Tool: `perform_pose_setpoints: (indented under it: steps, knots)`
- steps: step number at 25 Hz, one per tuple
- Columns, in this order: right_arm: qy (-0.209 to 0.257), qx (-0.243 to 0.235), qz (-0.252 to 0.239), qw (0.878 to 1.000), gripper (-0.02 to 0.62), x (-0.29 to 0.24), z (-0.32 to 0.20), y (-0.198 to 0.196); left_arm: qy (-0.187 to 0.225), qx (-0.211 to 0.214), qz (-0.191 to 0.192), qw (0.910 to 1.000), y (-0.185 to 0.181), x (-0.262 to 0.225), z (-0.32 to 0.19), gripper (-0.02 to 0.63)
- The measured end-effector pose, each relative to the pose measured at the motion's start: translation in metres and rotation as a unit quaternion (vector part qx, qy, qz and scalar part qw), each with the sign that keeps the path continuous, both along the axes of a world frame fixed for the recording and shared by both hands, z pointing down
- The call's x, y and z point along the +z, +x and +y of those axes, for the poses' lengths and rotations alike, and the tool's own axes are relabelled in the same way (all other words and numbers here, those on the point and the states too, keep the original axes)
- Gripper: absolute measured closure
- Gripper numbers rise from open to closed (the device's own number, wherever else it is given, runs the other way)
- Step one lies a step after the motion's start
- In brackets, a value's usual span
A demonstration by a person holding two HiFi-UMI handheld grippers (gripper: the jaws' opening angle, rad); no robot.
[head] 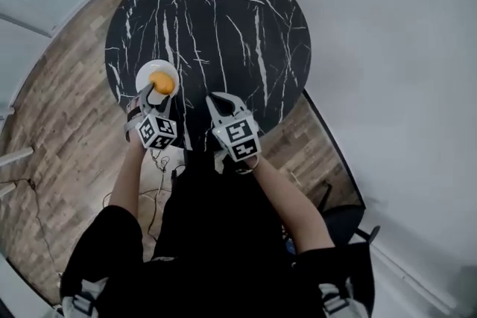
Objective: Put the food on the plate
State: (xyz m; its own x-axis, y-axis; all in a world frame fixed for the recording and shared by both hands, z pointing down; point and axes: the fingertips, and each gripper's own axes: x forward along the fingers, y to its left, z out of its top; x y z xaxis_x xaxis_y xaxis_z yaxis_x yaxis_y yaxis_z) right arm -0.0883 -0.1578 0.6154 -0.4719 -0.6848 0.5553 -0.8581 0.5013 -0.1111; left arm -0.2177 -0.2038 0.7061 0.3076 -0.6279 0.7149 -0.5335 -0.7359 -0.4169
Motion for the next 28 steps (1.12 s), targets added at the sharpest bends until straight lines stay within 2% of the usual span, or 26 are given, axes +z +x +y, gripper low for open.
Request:
perform_pose_setpoints:
  steps: [4,9,14,17,22,25,27,28]
  knots:
    - [0.008,-0.033,-0.004,0.999,0.598,-0.009,-0.004,-0.006,-0.019,-0.057,0.035,0.9976,-0.006,-0.002,0.007,0.350]
    - [0.010,-0.075,-0.012,0.997,0.598,-0.012,-0.001,-0.014,-0.032,-0.120,0.056,0.9907,-0.017,-0.006,0.024,0.350]
    - [0.021,-0.125,-0.027,0.992,0.598,-0.021,0.003,-0.028,-0.013,-0.198,0.098,0.9752,-0.028,-0.034,0.043,0.350]
    - [0.036,-0.151,-0.036,0.987,0.598,-0.032,0.004,-0.038,-0.007,-0.253,0.149,0.9558,-0.030,-0.058,0.058,0.350]
    - [0.061,-0.191,-0.057,0.978,0.598,-0.060,0.006,-0.051,0.009,-0.330,0.227,0.9160,-0.028,-0.100,0.080,0.350]
    - [0.084,-0.214,-0.063,0.971,0.598,-0.081,0.008,-0.052,0.036,-0.364,0.272,0.8902,-0.029,-0.129,0.089,0.355]
    - [0.106,-0.218,-0.070,0.968,0.598,-0.102,0.005,-0.051,0.058,-0.380,0.297,0.8740,-0.030,-0.151,0.093,0.383]
    - [0.116,-0.218,-0.074,0.966,0.598,-0.113,0.004,-0.050,0.070,-0.388,0.306,0.8666,-0.030,-0.162,0.096,0.419]
